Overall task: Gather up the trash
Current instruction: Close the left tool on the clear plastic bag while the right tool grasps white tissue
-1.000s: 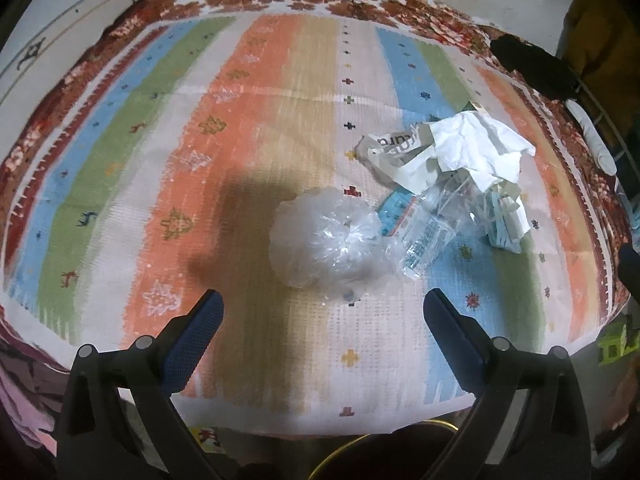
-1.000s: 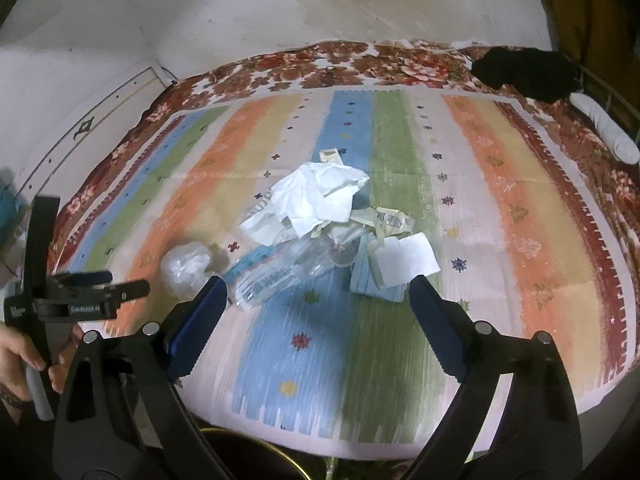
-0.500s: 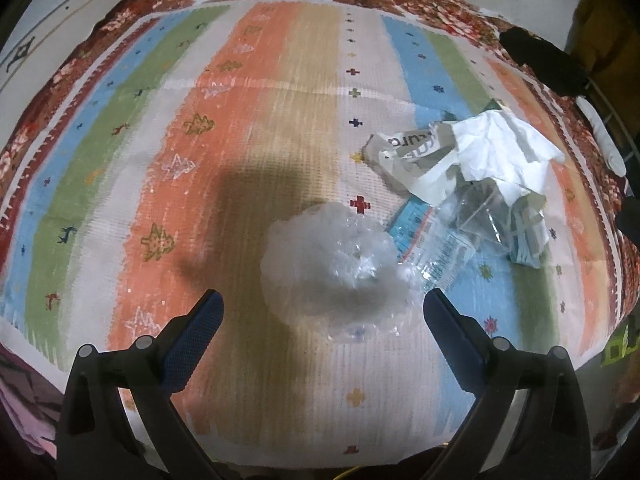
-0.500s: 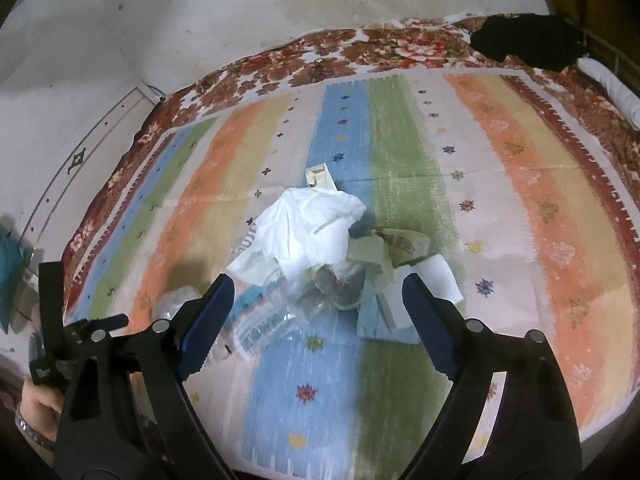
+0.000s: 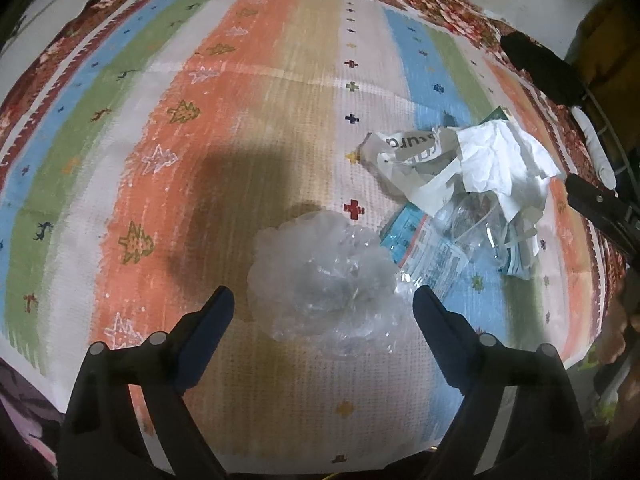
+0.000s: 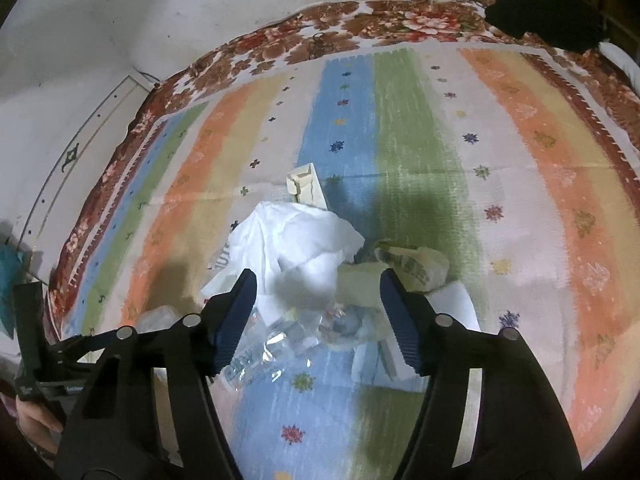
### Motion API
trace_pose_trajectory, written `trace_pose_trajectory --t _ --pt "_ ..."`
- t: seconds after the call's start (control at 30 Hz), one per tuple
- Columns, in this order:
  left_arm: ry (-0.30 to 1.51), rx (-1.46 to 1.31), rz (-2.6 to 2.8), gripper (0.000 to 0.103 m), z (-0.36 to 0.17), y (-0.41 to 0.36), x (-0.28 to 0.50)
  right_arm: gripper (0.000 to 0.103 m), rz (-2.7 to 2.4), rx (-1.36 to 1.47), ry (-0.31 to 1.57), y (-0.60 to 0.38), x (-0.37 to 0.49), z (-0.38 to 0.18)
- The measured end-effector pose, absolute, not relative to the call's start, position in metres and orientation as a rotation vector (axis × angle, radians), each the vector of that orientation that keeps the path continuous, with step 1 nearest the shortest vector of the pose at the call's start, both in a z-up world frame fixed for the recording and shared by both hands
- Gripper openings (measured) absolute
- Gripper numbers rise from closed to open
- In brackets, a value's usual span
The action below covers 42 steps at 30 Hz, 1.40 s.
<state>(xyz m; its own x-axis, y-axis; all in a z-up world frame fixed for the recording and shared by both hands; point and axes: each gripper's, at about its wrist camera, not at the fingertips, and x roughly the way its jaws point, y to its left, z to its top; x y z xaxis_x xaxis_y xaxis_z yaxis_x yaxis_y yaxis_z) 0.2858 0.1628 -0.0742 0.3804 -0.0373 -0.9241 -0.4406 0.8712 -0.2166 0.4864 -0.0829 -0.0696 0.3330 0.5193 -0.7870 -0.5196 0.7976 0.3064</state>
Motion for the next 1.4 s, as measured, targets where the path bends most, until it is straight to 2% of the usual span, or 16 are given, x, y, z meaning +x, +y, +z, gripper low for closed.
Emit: trace_pose_trajectory --t 0.1,0.3,0.37,0.47,0.57,0.63,0.8,1.4 --pt "1.161 -0.486 0.259 0.086 -0.077 0.163 0.290 0.056 0.695 0.012 1.034 -0.075 0.495 -0.074" --pt "1.194 -0.492 0.234 0.080 -0.089 0.160 0.297 0.040 0.704 0.031 1.076 -0.069 0.510 -0.091" --pt "1.200 -0.499 0.229 0.075 -0.092 0.161 0.297 0.029 0.715 0.037 1.092 -0.066 0.512 -0.096" --pt "1.220 -0.509 0.240 0.060 -0.096 0.163 0.299 0.016 0.738 0.045 1.104 -0.063 0.513 -0.099" --pt "1.218 -0.518 0.241 0.049 -0.097 0.164 0.299 0.008 0.755 0.037 1.099 -0.058 0.510 -0.097" --pt "1.208 -0.523 0.250 0.045 -0.094 0.164 0.298 0.007 0.762 0.019 1.089 -0.056 0.506 -0.093" --pt "1.166 -0.522 0.254 0.042 -0.080 0.164 0.295 0.006 0.758 -0.009 1.055 -0.057 0.495 -0.079" --pt "1.074 -0.518 0.256 0.041 -0.041 0.162 0.278 0.006 0.689 -0.144 0.914 -0.077 0.430 -0.029"
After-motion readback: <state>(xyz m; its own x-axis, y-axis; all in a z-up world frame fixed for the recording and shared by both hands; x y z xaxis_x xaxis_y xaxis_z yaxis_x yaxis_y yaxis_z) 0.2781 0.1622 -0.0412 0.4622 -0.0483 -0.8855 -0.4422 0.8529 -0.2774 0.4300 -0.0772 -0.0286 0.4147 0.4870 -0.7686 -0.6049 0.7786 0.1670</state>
